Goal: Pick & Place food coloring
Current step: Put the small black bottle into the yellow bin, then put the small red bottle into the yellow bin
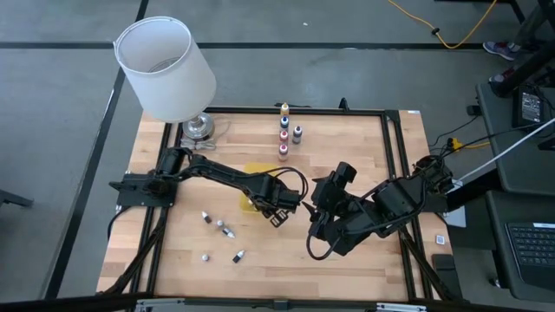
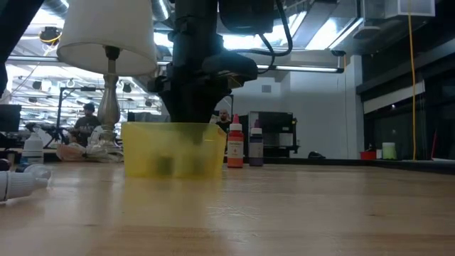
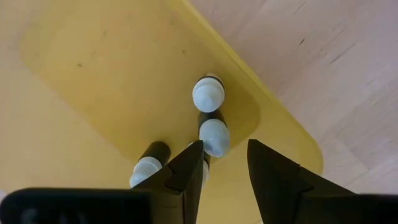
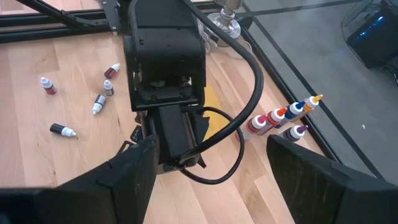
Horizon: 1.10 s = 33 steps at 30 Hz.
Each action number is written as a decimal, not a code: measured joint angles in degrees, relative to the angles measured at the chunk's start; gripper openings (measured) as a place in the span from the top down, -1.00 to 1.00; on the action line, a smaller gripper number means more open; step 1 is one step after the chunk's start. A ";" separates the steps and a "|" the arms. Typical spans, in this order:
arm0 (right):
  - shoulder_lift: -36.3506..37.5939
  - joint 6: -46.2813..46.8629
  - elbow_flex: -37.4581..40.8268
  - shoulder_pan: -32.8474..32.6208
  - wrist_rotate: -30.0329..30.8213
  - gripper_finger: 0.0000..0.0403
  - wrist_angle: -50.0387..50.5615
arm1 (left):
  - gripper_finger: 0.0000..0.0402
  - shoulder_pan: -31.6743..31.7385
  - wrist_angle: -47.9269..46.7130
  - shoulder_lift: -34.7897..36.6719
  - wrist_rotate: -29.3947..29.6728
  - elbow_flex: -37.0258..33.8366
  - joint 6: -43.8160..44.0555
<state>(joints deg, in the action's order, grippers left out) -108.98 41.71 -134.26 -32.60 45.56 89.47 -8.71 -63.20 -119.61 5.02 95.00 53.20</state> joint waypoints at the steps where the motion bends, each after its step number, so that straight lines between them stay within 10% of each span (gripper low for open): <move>1: -0.01 -0.04 0.00 0.01 0.00 -0.48 0.00 | 0.40 0.05 0.00 0.00 -0.01 0.00 -0.18; 20: 3.08 14.07 1.56 -1.65 -3.19 -0.46 0.56 | -0.06 -1.37 -1.52 13.80 1.39 0.43 -0.85; 33: 3.14 54.49 20.94 -9.22 -11.44 -0.41 -0.70 | -0.26 -5.18 -0.68 27.40 6.95 0.42 -4.63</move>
<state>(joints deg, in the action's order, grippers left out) -105.84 96.20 -113.31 -41.82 34.12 88.77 -13.89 -63.88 -92.21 11.97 95.42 48.58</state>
